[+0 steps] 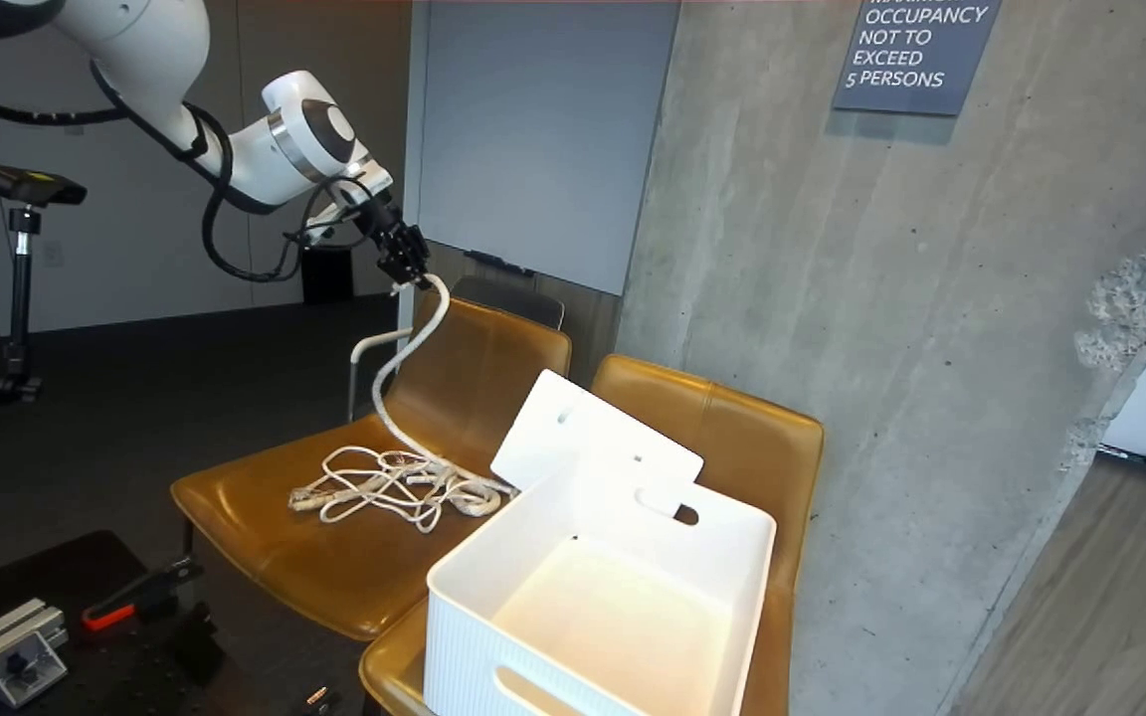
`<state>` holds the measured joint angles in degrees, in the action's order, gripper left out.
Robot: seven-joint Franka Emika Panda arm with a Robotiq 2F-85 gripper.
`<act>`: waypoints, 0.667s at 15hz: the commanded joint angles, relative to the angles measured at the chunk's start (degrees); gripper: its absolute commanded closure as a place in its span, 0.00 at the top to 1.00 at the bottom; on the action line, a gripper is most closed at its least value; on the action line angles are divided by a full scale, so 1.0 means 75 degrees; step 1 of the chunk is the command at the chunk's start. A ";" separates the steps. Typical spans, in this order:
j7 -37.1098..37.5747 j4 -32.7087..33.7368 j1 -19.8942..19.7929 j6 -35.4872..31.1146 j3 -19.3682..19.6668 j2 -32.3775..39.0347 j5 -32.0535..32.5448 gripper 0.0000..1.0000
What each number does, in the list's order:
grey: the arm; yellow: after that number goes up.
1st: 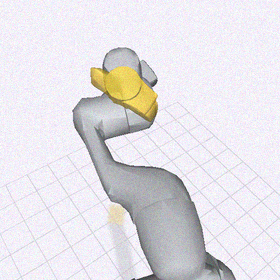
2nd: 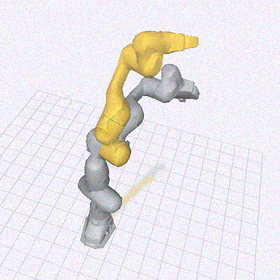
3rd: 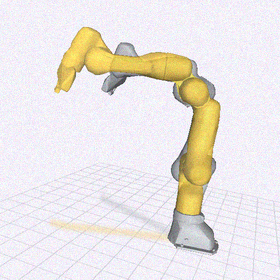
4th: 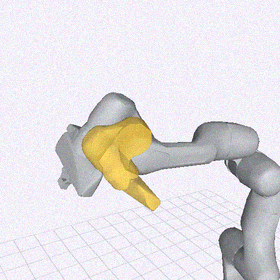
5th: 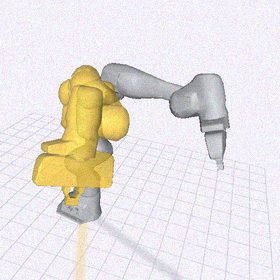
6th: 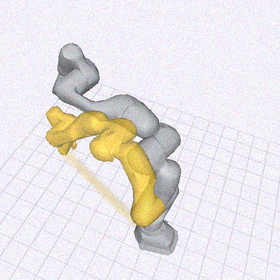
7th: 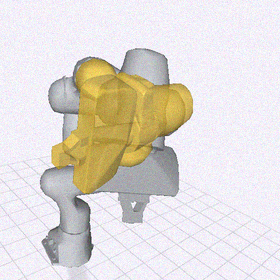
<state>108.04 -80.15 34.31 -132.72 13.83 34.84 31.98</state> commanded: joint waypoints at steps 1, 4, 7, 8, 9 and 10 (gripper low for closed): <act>0.0202 -0.1015 -0.0893 -0.0244 -0.0393 -0.0517 -0.0134 0.03; -0.0131 -0.1606 -0.1738 -0.0731 -0.1015 -0.0466 -0.0946 0.03; -0.0601 -0.1993 -0.2386 -0.1051 -0.1545 -0.0250 -0.2172 0.03; -0.0821 -0.2015 -0.2594 -0.0934 -0.1695 -0.0189 -0.2630 0.03; -0.0972 -0.2030 -0.2724 -0.0784 -0.1771 -0.0152 -0.2975 0.03; -0.1087 -0.1991 -0.2808 -0.0626 -0.1805 -0.0102 -0.3264 0.03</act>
<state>103.49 -94.70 16.58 -139.05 2.90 34.12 14.10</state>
